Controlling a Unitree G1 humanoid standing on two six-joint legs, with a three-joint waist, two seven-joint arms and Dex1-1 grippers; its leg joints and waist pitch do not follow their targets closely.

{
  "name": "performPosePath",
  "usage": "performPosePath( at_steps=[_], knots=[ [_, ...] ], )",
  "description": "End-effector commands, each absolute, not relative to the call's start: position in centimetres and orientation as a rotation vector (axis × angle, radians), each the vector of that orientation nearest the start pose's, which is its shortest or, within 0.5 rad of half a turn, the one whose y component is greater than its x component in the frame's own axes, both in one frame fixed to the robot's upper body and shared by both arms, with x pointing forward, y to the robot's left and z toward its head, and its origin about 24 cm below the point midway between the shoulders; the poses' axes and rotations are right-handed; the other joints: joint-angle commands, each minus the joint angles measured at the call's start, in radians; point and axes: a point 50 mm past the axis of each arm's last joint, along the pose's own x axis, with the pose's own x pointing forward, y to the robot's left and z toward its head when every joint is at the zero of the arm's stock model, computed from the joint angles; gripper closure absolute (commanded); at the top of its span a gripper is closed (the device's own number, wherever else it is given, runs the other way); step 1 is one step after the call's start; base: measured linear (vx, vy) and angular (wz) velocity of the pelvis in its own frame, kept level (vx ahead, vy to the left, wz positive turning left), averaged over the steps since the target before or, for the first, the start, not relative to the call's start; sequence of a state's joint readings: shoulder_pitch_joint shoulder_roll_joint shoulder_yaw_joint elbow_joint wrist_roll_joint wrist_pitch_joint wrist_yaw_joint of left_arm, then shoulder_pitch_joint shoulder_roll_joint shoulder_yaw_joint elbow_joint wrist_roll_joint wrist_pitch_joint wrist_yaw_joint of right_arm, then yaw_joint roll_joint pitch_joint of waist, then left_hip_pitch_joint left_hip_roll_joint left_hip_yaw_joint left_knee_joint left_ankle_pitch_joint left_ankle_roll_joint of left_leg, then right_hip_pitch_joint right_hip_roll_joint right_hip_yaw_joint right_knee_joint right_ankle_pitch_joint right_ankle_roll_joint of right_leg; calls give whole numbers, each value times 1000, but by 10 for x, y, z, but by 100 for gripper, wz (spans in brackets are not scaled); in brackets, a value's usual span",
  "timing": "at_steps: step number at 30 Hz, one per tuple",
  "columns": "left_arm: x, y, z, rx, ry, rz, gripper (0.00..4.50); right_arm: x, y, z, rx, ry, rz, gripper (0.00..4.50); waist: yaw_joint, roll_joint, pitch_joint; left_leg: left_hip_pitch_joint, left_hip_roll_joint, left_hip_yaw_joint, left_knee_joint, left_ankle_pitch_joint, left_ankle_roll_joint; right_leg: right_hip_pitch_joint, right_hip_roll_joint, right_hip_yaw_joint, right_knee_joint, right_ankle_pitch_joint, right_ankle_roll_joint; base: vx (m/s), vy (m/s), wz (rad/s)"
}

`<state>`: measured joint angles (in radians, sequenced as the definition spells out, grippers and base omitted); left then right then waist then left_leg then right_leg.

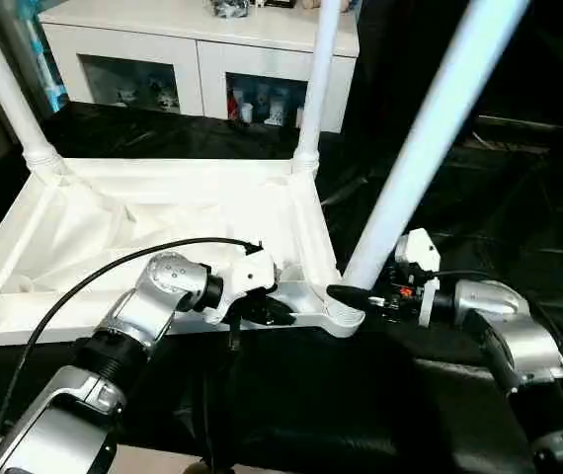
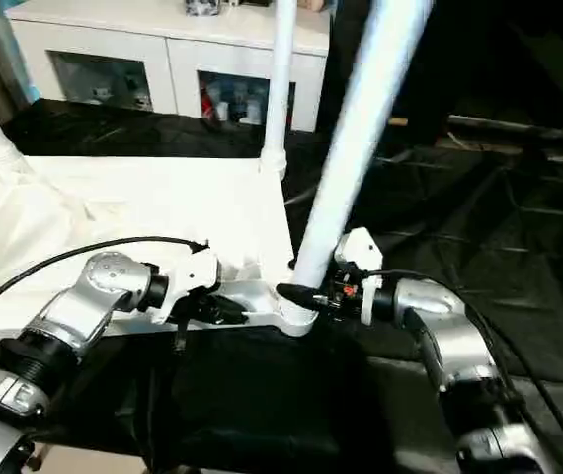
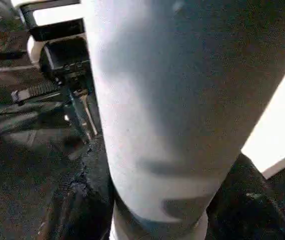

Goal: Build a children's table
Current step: Insert table leg to table base

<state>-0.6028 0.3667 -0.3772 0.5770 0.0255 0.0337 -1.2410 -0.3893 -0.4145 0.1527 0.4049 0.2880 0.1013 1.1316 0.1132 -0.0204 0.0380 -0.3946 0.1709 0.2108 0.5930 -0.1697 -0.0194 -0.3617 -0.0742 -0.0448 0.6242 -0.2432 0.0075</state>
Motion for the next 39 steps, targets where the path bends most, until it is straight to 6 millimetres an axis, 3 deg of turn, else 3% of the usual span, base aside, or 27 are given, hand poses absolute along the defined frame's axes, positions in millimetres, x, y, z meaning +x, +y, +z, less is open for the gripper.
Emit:
performPosePath(
  at_steps=[1,6,8,11,13,16,20,22,25,28,29,31,34,36,39],
  knots=[
    [308,114,49,549,452,-1523,450,274,-167,18,-71,457,1244,259,-7,1,-45,42,83,-44,-90,-302,-27,7,-94,48,-83,-135,-229,0,0,0],
    [308,117,50,576,468,-1550,450,270,-166,15,-92,497,1325,259,-3,-3,-45,41,83,-41,-87,-283,-10,10,-94,46,-81,-108,-237,0,0,0],
    [310,118,51,580,466,-1547,450,270,-165,14,-90,498,1337,259,-3,0,-43,43,84,-43,-90,-310,-20,7,-97,46,-86,-155,-235,0,0,0],
    [311,119,53,576,462,-1534,450,270,-165,15,-84,493,1341,259,-5,-4,-37,50,85,-47,-94,-389,-46,1,-102,49,-96,-277,-219,0,0,0],
    [312,120,53,571,458,-1526,450,270,-164,15,-82,488,1340,259,-5,-5,-38,53,87,-50,-97,-407,-58,-1,-103,51,-100,-307,-207,0,0,0],
    [313,120,54,561,451,-1513,450,273,-164,15,-83,475,1311,259,-6,-5,-38,54,86,-49,-99,-397,-57,-1,-101,51,-99,-280,-210,0,0,0],
    [318,120,56,535,439,-1459,450,288,-165,14,-55,439,1137,259,-13,-5,-33,54,83,-52,-103,-432,-68,-2,-104,50,-106,-348,-206,0,0,0],
    [324,120,59,525,436,-1407,450,298,-166,15,-41,413,1027,260,-22,-5,-30,56,83,-61,-107,-479,-90,-4,-107,48,-113,-441,-181,0,0,0],
    [335,118,66,481,420,-1312,450,311,-166,17,-33,369,875,260,-36,-6,-32,59,81,-70,-107,-528,-115,-8,-109,44,-118,-506,-157,0,0,0],
    [342,116,71,455,414,-1255,450,315,-163,18,-26,356,827,260,-41,-6,-38,40,81,-70,-114,-461,-105,7,-104,41,-108,-400,-161,-2,18,-14],
    [346,115,72,456,422,-1214,450,317,-161,17,-28,354,810,260,-38,-4,-43,44,83,-64,-114,-414,-100,3,-99,43,-101,-294,-181,12,25,-19],
    [355,114,74,464,442,-1128,450,321,-153,14,-29,364,764,260,-35,-7,-43,48,75,-48,-103,-361,-74,-2,-98,45,-101,-214,-210,0,0,0],
    [362,111,75,462,463,-1048,450,326,-146,9,-33,387,704,260,-31,-8,-39,48,75,-47,-98,-356,-55,-4,-102,46,-109,-277,-203,0,0,0],
    [366,104,75,450,474,-988,450,331,-138,7,-17,409,652,260,-33,-8,-39,47,77,-49,-100,-352,-64,-3,-99,44,-106,-283,-204,0,0,0],
    [368,99,75,445,481,-968,450,335,-130,7,9,423,627,260,-32,-6,-42,45,78,-46,-100,-316,-52,1,-96,44,-100,-203,-215,0,0,0]
  ],
)
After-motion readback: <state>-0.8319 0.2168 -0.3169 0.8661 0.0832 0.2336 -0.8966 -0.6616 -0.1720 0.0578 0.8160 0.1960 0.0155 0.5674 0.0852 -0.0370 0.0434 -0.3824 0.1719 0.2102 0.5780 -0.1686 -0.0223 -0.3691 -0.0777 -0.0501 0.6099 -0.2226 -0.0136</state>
